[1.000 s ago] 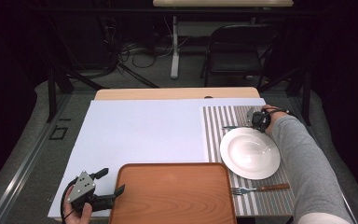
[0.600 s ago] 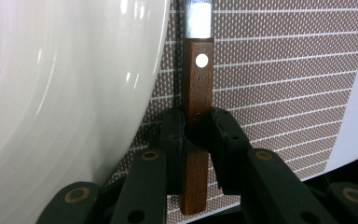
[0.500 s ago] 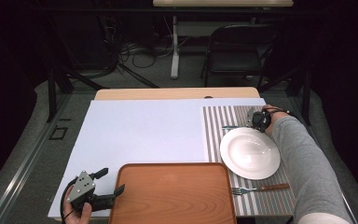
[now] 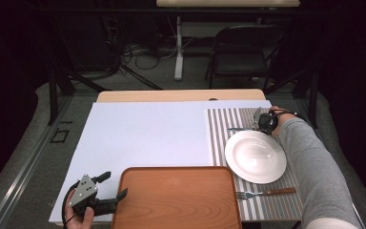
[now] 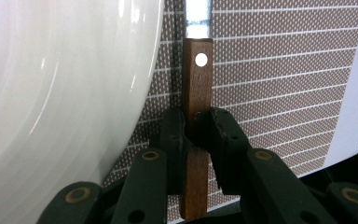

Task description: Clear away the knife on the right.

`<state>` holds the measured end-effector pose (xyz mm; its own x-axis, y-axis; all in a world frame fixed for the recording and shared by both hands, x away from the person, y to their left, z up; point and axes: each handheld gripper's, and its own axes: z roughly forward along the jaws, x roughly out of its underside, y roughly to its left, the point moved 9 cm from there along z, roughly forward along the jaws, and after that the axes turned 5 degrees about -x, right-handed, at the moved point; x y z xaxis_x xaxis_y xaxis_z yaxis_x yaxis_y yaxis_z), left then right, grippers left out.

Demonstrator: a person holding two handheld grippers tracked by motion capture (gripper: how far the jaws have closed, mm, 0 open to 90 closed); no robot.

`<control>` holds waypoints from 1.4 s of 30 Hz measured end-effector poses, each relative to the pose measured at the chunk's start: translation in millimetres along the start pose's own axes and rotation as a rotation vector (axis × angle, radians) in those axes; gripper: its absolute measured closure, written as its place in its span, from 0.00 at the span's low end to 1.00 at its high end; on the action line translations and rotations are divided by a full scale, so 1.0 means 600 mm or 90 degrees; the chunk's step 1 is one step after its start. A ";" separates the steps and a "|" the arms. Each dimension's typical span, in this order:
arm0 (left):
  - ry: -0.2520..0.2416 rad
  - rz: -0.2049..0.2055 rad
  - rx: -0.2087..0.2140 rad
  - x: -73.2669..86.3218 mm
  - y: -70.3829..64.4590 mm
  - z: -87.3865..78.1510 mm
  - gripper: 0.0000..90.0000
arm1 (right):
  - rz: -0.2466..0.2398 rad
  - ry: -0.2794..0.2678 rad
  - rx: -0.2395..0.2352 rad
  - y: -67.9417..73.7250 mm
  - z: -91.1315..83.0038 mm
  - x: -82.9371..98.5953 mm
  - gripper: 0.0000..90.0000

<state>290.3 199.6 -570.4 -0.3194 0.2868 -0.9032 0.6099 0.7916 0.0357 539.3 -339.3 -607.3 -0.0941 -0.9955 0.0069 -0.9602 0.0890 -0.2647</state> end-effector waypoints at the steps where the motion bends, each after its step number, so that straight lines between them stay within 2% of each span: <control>1: 0.000 0.000 0.000 0.000 0.000 0.000 0.18 | 0.001 0.000 -0.001 0.000 -0.001 0.000 0.85; 2: 0.000 0.000 0.000 0.000 0.000 0.000 0.18 | 0.005 -0.003 -0.002 0.000 -0.003 -0.001 0.85; 3: 0.000 0.000 -0.001 0.000 0.000 0.000 0.18 | 0.002 0.014 -0.008 -0.001 -0.010 0.002 0.85; 4: 0.000 0.000 -0.001 0.000 0.001 0.000 0.18 | 0.002 0.014 -0.008 -0.001 -0.010 0.002 0.85; 8: 0.000 0.001 0.000 0.000 0.000 0.000 0.18 | 0.018 -0.027 0.007 -0.002 -0.008 -0.003 0.85; 20: -0.003 0.004 -0.001 -0.001 0.000 -0.001 0.18 | 0.033 -0.050 0.014 -0.004 -0.027 -0.004 0.85; 22: -0.003 0.004 -0.001 -0.002 0.000 -0.001 0.18 | 0.043 -0.050 0.013 -0.002 -0.031 -0.003 0.85; 27: -0.002 0.003 0.000 -0.001 0.000 -0.001 0.18 | 0.035 -0.060 0.019 -0.003 -0.035 -0.005 0.85; 28: -0.004 0.002 -0.001 -0.002 0.000 -0.001 0.18 | 0.037 -0.074 0.024 -0.002 -0.033 -0.007 0.85; 29: -0.002 0.003 0.000 -0.001 0.000 -0.001 0.18 | 0.041 -0.074 0.025 -0.002 -0.033 -0.006 0.85; 30: -0.001 0.004 0.000 -0.001 0.000 -0.001 0.18 | 0.040 -0.057 0.019 -0.001 -0.037 -0.003 0.85; 34: -0.002 0.003 0.000 -0.002 0.000 -0.002 0.18 | 0.038 -0.059 0.021 0.001 -0.042 -0.005 0.85; 35: -0.003 0.003 0.000 -0.002 0.000 -0.001 0.18 | 0.028 -0.060 0.022 -0.001 -0.045 -0.006 0.85; 37: -0.002 0.004 0.000 -0.002 0.000 -0.001 0.18 | 0.036 -0.054 0.022 0.001 -0.051 -0.005 0.85; 39: -0.003 0.005 0.000 -0.002 0.000 -0.002 0.18 | 0.041 -0.064 0.026 0.001 -0.056 -0.006 0.85; 42: -0.008 0.001 -0.001 -0.003 -0.001 -0.002 0.18 | 0.068 -0.062 0.019 0.006 -0.067 -0.004 0.85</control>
<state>289.9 199.3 -568.1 -0.3088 0.2818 -0.9084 0.6099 0.7915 0.0382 525.6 -335.5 -569.5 -0.1674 -0.9791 -0.1157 -0.9377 0.1944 -0.2879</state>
